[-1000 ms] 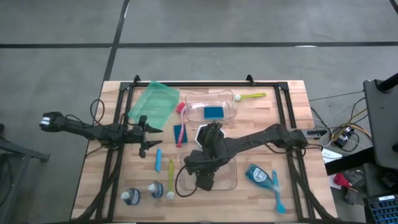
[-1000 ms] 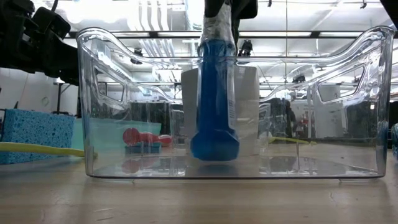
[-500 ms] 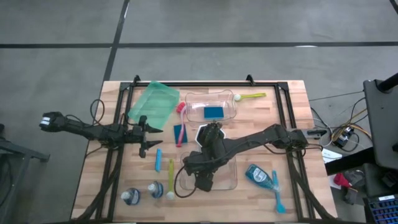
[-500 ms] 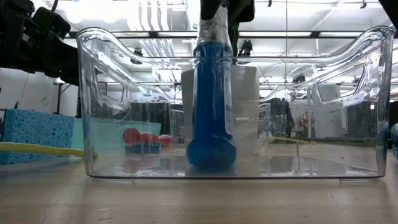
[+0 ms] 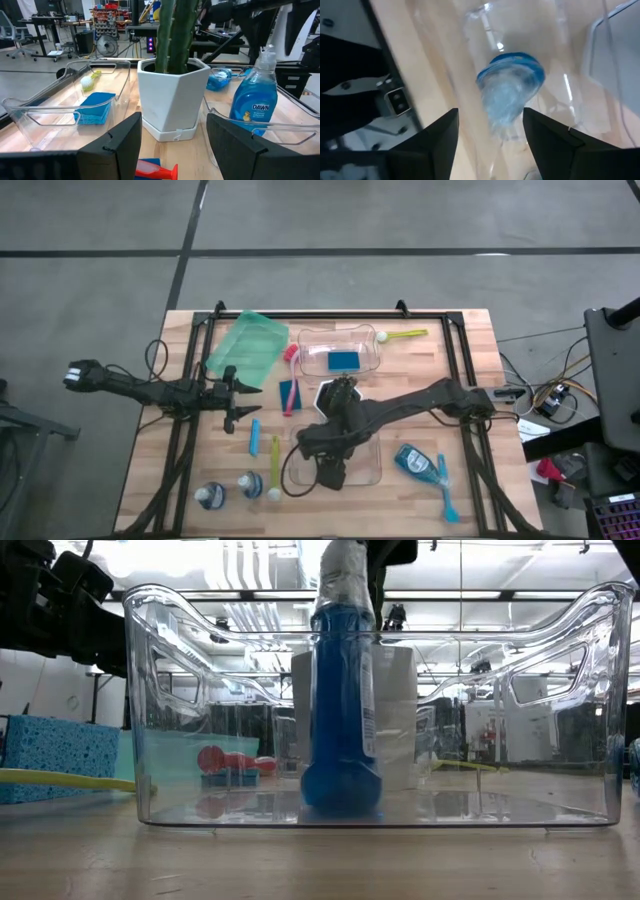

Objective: Pick & Place Kitchen Sink Supplies
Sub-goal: Put the blue dishwashing liquid bottle into the bottom transparent bin

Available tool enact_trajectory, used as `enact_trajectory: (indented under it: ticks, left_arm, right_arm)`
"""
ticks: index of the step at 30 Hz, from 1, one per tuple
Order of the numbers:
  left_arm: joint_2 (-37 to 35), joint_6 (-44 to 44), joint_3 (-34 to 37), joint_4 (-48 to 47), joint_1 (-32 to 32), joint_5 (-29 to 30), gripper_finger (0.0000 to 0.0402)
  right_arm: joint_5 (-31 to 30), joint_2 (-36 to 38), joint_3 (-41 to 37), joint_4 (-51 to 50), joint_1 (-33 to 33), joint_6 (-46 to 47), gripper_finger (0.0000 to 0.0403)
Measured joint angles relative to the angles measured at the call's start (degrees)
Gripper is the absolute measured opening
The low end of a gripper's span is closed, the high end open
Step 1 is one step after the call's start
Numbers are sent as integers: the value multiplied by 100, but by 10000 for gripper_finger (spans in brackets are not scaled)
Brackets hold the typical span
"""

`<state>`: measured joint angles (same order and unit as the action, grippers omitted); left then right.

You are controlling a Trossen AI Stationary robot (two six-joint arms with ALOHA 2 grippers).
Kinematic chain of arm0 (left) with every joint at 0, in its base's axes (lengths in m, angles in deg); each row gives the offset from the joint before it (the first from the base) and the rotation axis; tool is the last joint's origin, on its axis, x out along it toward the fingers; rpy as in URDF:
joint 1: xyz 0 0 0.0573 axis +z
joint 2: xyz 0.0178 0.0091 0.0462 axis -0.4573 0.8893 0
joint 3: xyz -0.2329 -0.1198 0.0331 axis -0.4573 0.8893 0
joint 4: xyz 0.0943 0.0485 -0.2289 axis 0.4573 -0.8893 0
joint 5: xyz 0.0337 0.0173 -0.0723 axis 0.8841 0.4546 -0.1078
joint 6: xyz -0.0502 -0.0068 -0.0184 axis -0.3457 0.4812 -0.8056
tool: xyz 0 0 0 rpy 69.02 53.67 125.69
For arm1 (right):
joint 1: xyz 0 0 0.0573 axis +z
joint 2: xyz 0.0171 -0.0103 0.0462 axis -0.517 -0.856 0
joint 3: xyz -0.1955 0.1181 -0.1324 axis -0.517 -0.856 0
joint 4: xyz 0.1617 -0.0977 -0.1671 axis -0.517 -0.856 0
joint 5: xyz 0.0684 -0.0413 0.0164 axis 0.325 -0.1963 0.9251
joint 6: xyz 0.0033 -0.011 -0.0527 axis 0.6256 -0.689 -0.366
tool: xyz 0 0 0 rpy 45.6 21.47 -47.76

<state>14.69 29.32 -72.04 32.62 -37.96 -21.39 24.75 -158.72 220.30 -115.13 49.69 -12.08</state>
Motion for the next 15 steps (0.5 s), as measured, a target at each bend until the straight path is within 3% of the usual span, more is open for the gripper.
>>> enact_trajectory:
  ticks: [15]
  left_arm:
    - [-3,-1,1,-11,1,-1,218]
  right_arm:
    - [-544,936,5,-673,919,780,226]
